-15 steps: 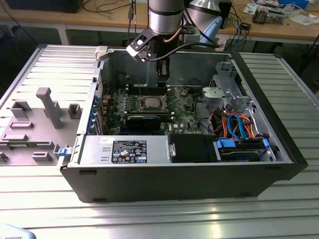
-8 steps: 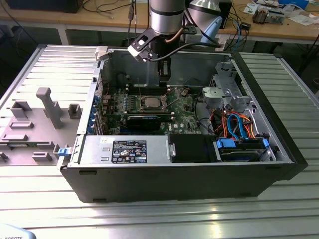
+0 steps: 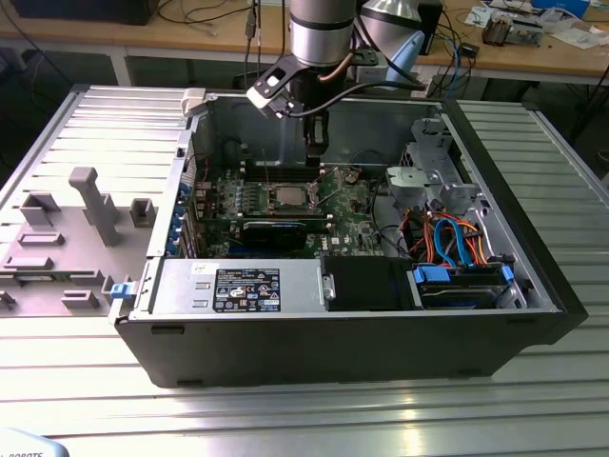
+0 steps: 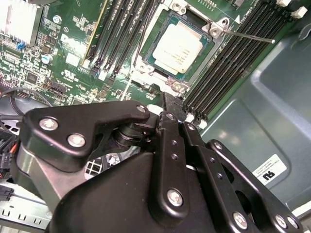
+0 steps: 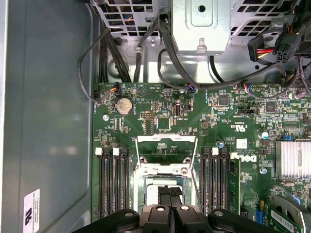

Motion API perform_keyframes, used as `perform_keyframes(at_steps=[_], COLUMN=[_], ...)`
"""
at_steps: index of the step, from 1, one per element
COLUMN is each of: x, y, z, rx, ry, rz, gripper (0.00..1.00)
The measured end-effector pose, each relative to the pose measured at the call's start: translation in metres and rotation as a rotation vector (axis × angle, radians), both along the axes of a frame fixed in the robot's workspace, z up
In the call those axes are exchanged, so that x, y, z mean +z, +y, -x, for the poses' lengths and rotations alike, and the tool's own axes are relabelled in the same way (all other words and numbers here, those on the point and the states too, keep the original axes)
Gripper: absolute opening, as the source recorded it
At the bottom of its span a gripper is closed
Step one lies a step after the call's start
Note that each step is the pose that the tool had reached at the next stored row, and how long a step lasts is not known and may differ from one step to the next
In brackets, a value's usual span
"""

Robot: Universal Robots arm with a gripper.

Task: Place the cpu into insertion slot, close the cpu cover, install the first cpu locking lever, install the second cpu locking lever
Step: 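Close the cpu cover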

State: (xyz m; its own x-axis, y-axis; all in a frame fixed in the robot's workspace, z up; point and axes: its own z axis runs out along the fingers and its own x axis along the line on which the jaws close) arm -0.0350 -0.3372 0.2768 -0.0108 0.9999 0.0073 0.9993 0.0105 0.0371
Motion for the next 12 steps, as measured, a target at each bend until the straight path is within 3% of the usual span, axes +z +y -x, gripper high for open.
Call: perform_keyframes(at_steps=[12], x=[0.0000], y=[0.0000], z=[-0.0041], rx=[0.000], ry=[0.0000], rz=[0.0001], gripper=[0.11])
